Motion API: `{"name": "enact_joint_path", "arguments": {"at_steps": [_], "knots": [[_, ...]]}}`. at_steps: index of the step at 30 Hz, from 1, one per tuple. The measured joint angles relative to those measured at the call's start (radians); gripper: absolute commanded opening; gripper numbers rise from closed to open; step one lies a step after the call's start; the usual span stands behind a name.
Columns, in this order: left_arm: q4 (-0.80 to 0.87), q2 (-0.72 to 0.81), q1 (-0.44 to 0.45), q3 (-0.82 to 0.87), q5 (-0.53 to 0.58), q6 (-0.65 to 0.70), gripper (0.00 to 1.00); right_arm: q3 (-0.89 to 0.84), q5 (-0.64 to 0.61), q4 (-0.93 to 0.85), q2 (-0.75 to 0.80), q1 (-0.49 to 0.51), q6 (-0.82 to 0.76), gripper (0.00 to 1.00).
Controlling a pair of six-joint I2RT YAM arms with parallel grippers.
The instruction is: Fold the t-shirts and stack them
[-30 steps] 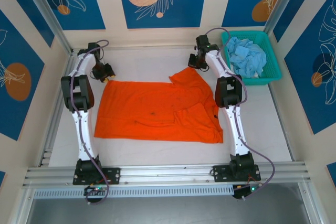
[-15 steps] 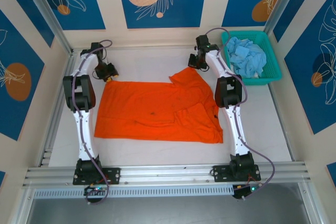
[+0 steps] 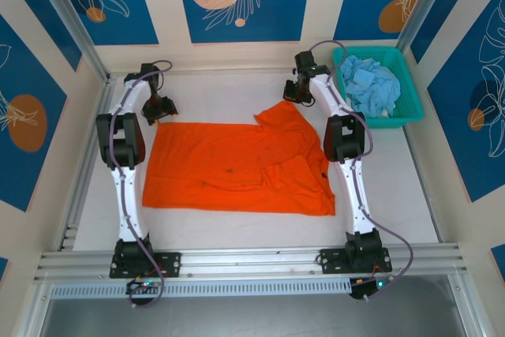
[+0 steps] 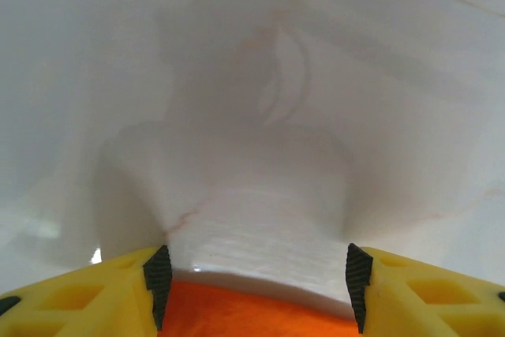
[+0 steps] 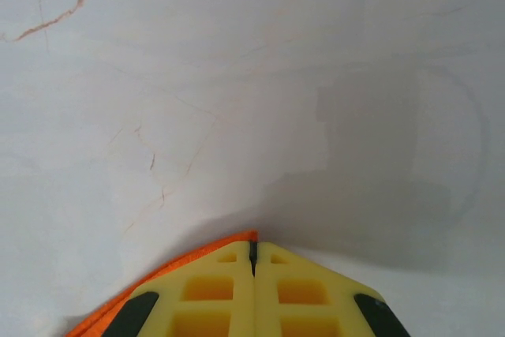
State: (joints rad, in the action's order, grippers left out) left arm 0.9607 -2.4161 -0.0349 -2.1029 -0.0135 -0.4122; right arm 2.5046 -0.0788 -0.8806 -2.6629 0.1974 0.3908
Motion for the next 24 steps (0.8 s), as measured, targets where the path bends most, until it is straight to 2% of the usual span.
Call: {"name": "enact_joint_path", "arguments": {"at_steps": [6,24], "knots": [[0.022,0.000,-0.002,0.002,0.051,-0.016,0.61,-0.001,0.000,-0.001,0.001,0.003,0.000,0.00],[0.028,-0.001,-0.001,0.008,0.031,-0.024,0.04,-0.019,0.000,-0.004,0.006,0.003,-0.004,0.00]]}}
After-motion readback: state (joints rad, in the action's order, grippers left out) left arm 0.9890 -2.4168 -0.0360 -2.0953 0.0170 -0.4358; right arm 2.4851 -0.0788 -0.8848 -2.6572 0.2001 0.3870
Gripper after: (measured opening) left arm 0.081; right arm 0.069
